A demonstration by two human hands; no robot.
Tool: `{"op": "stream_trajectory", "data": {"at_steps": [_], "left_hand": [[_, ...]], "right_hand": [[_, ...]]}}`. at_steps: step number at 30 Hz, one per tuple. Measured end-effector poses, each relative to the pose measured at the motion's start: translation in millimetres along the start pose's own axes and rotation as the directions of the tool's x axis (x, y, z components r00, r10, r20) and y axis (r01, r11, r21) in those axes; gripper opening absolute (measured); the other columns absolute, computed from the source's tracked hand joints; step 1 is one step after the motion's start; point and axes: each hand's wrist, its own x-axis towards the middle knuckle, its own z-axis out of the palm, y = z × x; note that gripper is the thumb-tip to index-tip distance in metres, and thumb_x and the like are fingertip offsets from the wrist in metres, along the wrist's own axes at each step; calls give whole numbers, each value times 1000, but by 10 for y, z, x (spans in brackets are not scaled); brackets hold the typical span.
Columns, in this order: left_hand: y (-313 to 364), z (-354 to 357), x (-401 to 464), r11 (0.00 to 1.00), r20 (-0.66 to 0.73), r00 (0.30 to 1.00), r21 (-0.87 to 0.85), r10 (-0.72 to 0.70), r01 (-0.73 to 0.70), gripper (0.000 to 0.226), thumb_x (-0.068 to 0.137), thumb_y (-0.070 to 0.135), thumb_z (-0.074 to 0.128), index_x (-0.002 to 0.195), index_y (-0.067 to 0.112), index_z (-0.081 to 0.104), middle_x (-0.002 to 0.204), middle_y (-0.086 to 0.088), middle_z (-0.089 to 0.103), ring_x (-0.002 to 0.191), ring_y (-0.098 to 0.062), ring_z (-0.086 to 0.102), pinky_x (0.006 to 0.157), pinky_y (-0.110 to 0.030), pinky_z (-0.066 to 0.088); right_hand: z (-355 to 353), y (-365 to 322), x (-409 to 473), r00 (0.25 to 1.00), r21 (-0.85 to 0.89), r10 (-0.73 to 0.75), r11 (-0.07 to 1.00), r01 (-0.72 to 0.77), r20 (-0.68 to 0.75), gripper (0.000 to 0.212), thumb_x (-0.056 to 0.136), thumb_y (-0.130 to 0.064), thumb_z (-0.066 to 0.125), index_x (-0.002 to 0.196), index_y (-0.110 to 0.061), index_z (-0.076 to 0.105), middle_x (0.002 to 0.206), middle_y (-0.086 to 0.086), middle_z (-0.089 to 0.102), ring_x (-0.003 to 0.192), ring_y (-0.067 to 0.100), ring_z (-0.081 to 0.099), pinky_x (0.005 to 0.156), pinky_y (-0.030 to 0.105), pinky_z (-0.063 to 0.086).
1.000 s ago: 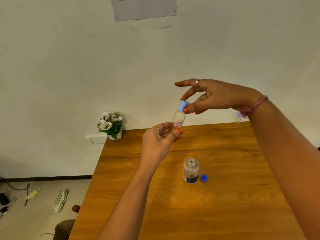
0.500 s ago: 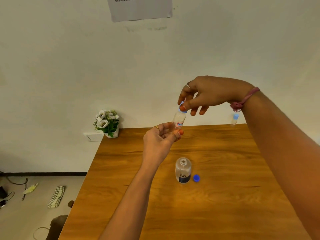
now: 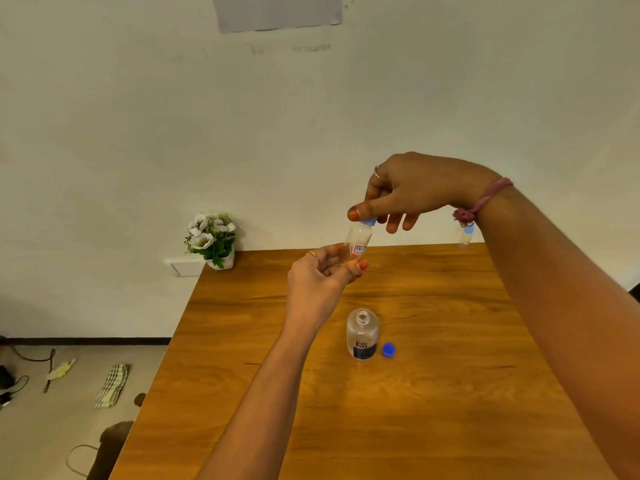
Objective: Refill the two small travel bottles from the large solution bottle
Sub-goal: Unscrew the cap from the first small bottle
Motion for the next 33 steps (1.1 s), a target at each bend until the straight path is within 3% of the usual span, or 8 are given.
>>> {"op": "stream_trajectory", "data": {"at_steps": [2,5,8,13,17,23,27,33], "left_hand": [[-11,4,4,1000,6,1000,-6,-2,2,42,77,15,75,116,11,62,103,-2,71,86,-10,70,72,-20,57],[-33,8,7,1000,9,1000,-14,-2,3,41,77,14,75,116,11,63,103,-3,71,86,-10,71,72,-20,56],[-52,15,8,1000,15,1000,-24,-5,6,42,77,14,75,116,9,63,103,-4,72,87,-11,70,72,-20,56],[-72,29,16,999,24,1000,-51,-6,7,40,77,11,74,115,8,62,100,-4,72,82,-8,71,67,-15,54],[-106,39,18,999,46,999,-48,-9,12,40,77,12,75,115,10,62,99,0,71,83,-7,70,67,-15,54],[-189,25,47,998,50,998,-60,-27,30,43,76,13,75,117,9,61,103,-3,71,89,-12,70,72,-19,56],[-285,13,71,998,54,998,-51,-42,45,43,76,13,76,116,12,60,106,-3,70,94,-13,69,75,-22,56],[-578,-46,38,993,11,995,-58,-100,101,37,77,12,76,109,19,59,103,-2,71,93,-14,69,83,-33,57]], "right_hand": [[7,0,-26,999,-13,-43,999,43,16,32,80,-35,70,106,-17,64,92,-1,66,74,14,69,56,18,55],[-14,11,-46,999,4,-29,1000,29,15,48,79,-38,70,121,-21,56,103,-2,64,77,12,68,60,19,57],[43,17,-26,1000,-22,17,1000,-17,14,44,80,-39,68,111,-8,62,91,4,68,72,11,69,56,18,56],[30,34,-46,1000,-36,-17,999,17,3,55,79,-37,71,128,-21,52,107,-2,62,73,10,67,61,17,56],[93,45,-48,1000,-110,-29,993,29,-2,40,81,-34,69,116,-16,62,89,-5,65,62,1,65,58,11,50],[84,100,-85,995,-170,-91,982,81,-51,37,79,-25,73,115,-24,65,109,-7,62,86,10,64,83,27,46],[167,226,-228,983,-25,-89,996,87,-159,32,76,-15,76,103,-29,66,99,-18,61,85,-1,65,76,9,47],[821,521,-448,932,578,99,805,130,-348,32,79,-4,71,107,-15,58,103,1,67,88,11,69,80,21,55]]}}
